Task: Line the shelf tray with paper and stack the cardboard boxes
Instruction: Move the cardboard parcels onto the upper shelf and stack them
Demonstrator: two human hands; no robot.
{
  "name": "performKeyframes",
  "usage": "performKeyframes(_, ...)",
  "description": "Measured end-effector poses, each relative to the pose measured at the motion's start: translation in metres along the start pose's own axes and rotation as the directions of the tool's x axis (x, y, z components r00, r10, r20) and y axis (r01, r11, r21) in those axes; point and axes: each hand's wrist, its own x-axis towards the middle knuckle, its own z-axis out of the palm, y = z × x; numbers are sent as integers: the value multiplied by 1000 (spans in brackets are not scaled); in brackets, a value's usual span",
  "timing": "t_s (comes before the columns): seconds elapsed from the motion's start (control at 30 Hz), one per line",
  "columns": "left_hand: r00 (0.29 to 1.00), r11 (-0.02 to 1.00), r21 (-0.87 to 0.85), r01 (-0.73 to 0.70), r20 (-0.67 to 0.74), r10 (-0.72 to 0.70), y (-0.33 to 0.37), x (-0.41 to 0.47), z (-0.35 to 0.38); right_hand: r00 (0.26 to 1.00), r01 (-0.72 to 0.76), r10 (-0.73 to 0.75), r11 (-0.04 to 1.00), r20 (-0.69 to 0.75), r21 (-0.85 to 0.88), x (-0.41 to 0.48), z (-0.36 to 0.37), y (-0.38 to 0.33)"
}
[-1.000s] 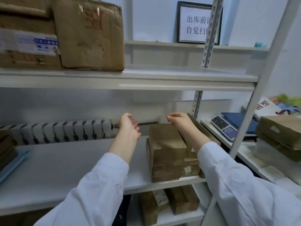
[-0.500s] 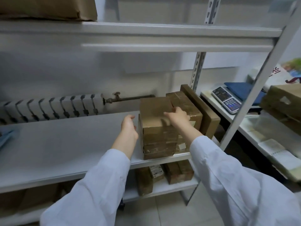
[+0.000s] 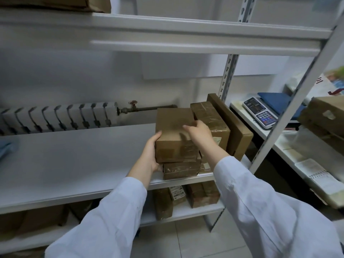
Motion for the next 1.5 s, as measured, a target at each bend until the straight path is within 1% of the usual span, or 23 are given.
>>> performKeyframes(0.07,1000,998,-63,-26,-5,26,3,-1,-3,1000,5,-6,998,9,63,-2,-1,-1)
performKeyframes(0.13,998,989,-134,-60,-16,58,5,-1,-11,1000,-12,9,985,16,175,-3,-1,-1)
performKeyframes(0.2,997,978,-193,-79,-31,74,5,0,-19,997,-71,59,960,53,271,-5,0,0)
performKeyframes(0.27,996,964,-249,-92,-44,83,4,2,-24,988,-152,133,946,83,288,-5,3,3)
performKeyframes(0.4,992,939,-320,-125,-61,112,-1,9,-27,950,-310,288,916,123,253,-9,7,11)
performKeyframes(0.43,992,933,-337,-126,-60,112,-2,12,-26,943,-329,301,906,140,266,-11,7,13)
performKeyframes(0.5,992,920,-370,-129,-56,116,-2,14,-26,942,-326,281,893,182,309,-16,5,12)
performKeyframes(0.6,992,911,-393,-125,-51,114,-1,14,-29,960,-271,211,870,186,411,-17,0,8)
performKeyframes(0.67,992,920,-369,-128,-45,120,3,8,-35,975,-217,164,858,152,466,-15,-2,1)
performKeyframes(0.77,994,948,-297,-113,-23,111,13,-3,-47,991,-133,107,853,81,504,-21,-3,-13)
performKeyframes(0.83,996,970,-228,-79,10,83,21,-15,-58,999,-33,45,859,-11,511,-27,-5,-20)
performKeyframes(0.93,994,993,-104,-53,87,62,31,-34,-78,988,110,-55,912,-148,396,-44,-8,-38)
performKeyframes(1.03,988,998,-45,-50,147,56,38,-54,-96,963,211,-158,946,-219,245,-61,-9,-50)
performKeyframes(1.13,985,997,-19,-79,152,81,44,-78,-111,919,300,-260,949,-297,94,-74,-14,-62)
performKeyframes(1.23,978,992,12,-122,174,118,48,-99,-126,874,383,-361,924,-324,2,-86,-19,-75)
performKeyframes(1.33,959,980,76,-184,232,163,55,-120,-137,854,407,-388,913,-348,-20,-102,-20,-95)
performKeyframes(1.4,939,968,99,-229,284,193,61,-132,-142,856,398,-375,917,-355,-9,-108,-19,-105)
performKeyframes(1.5,882,951,8,-309,376,283,72,-150,-152,863,393,-351,918,-363,47,-117,-17,-118)
